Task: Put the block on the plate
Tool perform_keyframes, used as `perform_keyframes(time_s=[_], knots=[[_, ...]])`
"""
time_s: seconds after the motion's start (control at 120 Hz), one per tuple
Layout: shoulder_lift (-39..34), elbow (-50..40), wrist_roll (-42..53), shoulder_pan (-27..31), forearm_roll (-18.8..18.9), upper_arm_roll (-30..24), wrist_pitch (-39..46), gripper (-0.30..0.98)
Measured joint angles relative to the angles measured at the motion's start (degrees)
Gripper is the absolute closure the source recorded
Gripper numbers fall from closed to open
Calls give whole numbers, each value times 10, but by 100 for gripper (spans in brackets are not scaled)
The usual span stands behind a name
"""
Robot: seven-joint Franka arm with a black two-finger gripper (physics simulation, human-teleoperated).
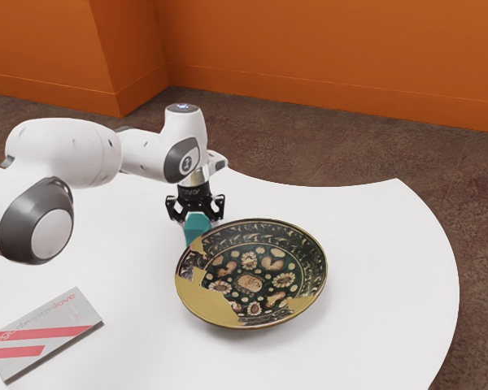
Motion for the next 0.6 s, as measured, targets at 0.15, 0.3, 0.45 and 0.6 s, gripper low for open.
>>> perform_keyframes(time_s=[0.15,0.3,0.45,0.6], knots=[[-29,-6,0,0,3,2,-6,30],[-90,-40,-4,-6,5,1,-11,30],[-142,-72,-21,-20,6,-26,-23,30],[-184,-121,-56,-22,7,-80,-28,29]])
